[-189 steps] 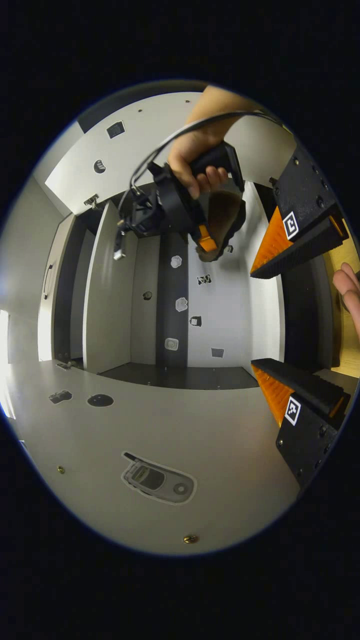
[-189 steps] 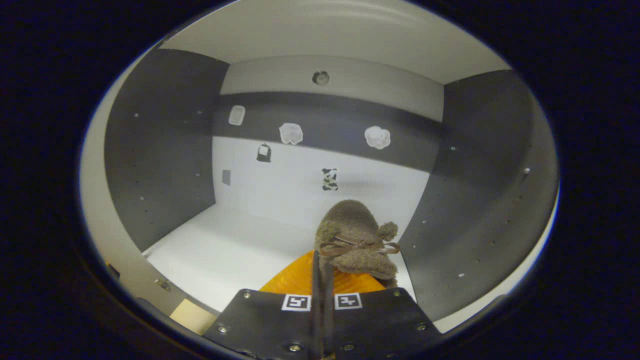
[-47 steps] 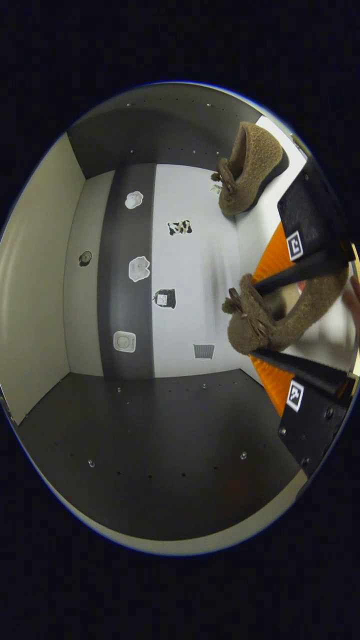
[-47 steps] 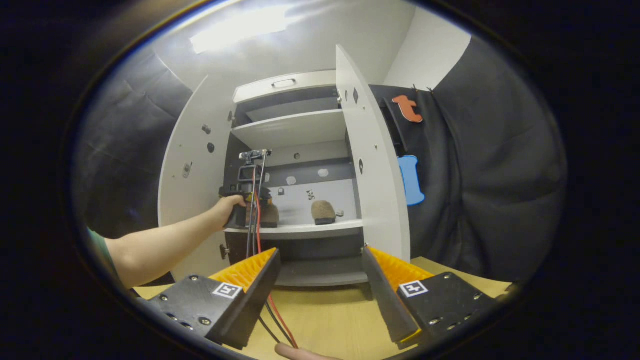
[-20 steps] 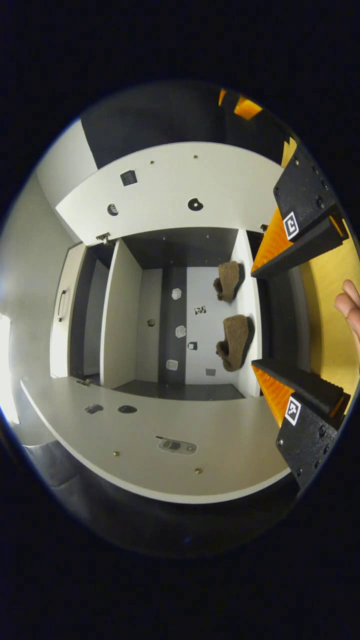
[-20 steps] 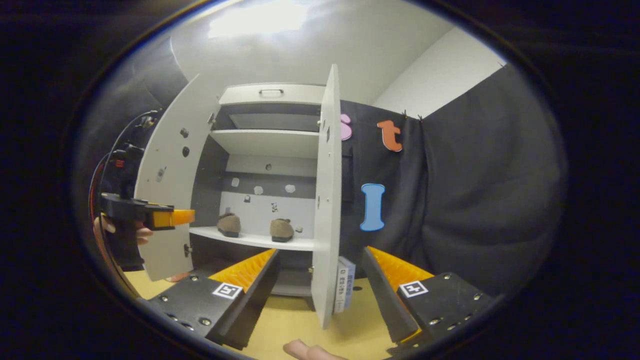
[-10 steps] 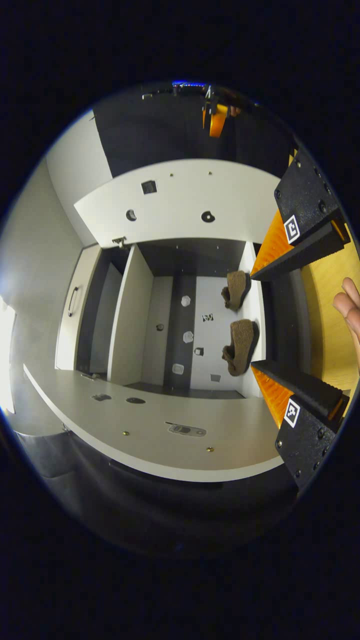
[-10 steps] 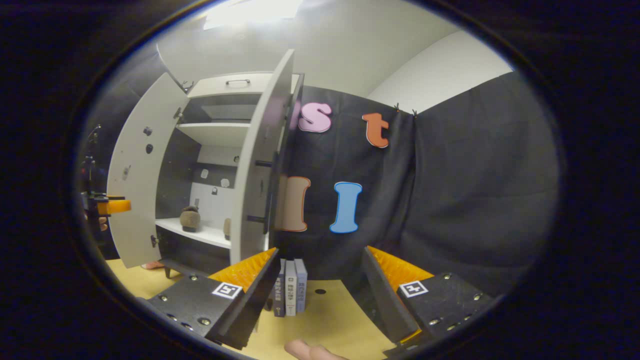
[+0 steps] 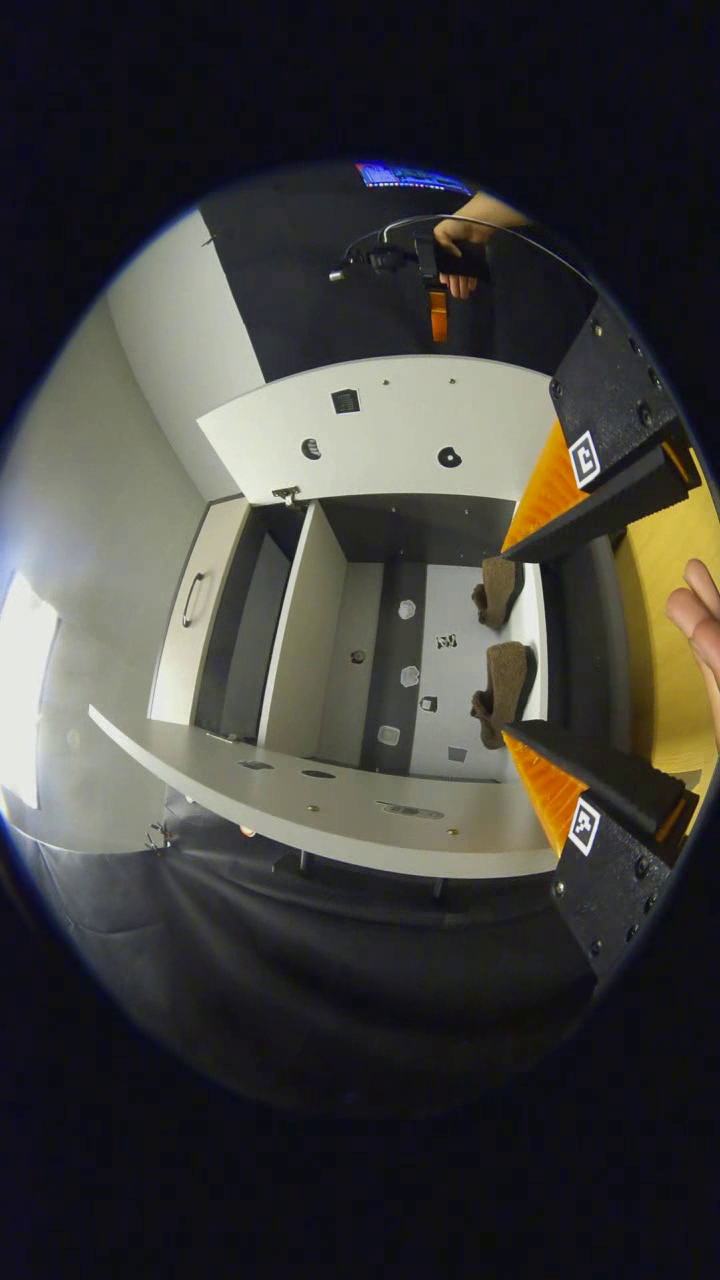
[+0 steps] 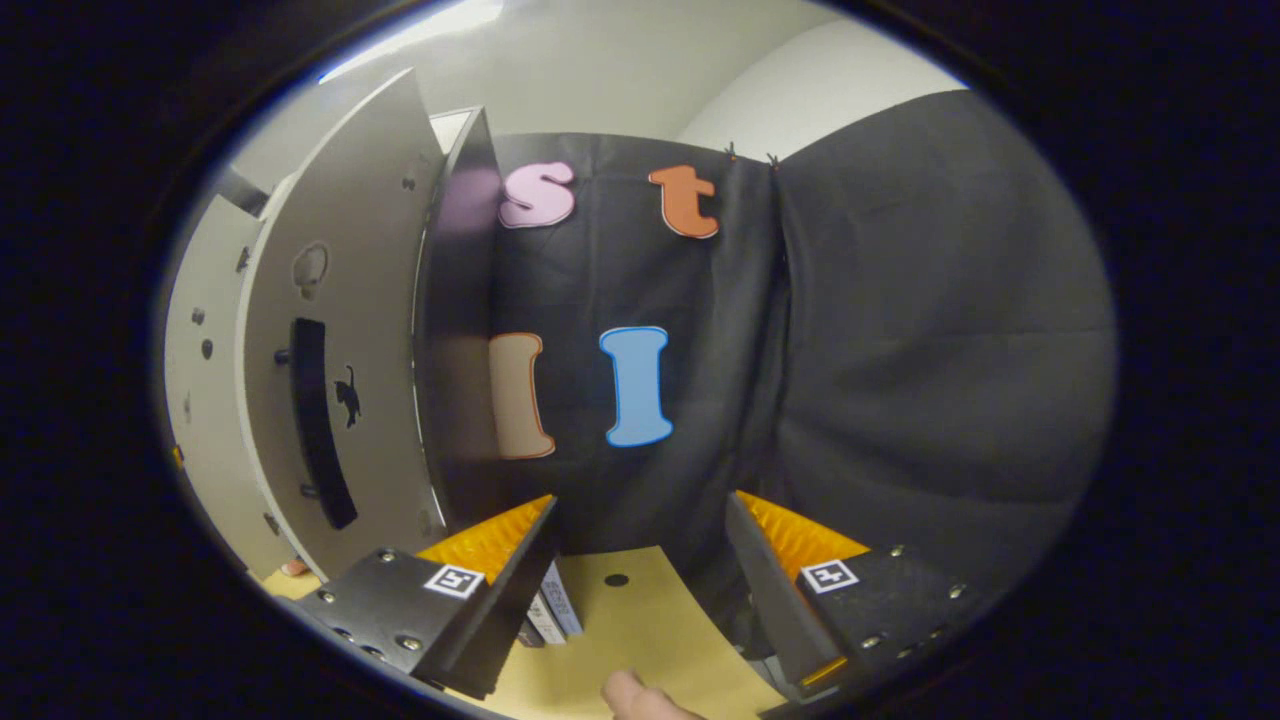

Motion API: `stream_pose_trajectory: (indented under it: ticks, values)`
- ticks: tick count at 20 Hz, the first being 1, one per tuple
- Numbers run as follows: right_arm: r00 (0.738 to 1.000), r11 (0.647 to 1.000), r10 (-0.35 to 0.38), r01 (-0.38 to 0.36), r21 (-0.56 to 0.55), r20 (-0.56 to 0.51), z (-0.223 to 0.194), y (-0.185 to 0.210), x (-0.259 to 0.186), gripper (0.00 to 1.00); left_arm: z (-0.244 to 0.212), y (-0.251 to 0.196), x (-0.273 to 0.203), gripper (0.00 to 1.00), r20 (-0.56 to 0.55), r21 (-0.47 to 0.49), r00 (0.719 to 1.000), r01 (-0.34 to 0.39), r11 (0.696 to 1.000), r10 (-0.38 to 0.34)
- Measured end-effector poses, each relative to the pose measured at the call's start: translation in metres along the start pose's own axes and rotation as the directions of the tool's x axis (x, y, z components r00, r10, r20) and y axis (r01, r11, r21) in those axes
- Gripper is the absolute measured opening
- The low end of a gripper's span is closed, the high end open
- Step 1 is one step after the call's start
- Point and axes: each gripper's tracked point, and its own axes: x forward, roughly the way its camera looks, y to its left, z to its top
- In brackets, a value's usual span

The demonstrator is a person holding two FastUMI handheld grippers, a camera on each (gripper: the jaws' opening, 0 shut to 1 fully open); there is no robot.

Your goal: Grab one shoe with the right hand and put it into the shoe cabinet, grab the other shoe with the left hand and put it into the shoe cabinet; then close the right door with the right hand and the left door with the left hand.

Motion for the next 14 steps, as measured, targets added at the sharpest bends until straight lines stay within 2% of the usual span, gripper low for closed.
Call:
stream_pose_trajectory:
  ticks: [7,9,10,14]
  values:
    - [0.982,0.978,0.188,-0.188,-0.091,-0.006,0.008,0.112,0.003,0.99,0.006,0.001,-0.008,0.96,0.025,0.001,1.0,-0.006,1.0,0.006]
    - [0.985,0.981,0.17,-0.168,-0.099,0.012,0.017,0.121,0.003,0.99,0.006,0.001,-0.008,0.94,0.026,0.009,1.0,-0.001,1.0,0.001]
    - [0.986,0.982,0.167,-0.165,-0.091,0.014,0.019,0.124,0.004,0.9,0.005,0.0,-0.008,0.96,0.022,0.007,1.0,0.002,1.0,-0.003]
    - [0.983,0.979,0.182,-0.181,-0.089,0.008,0.015,0.151,-0.01,0.9,0.004,-0.001,-0.011,0.96,0.013,-0.001,1.0,0.008,1.0,-0.008]
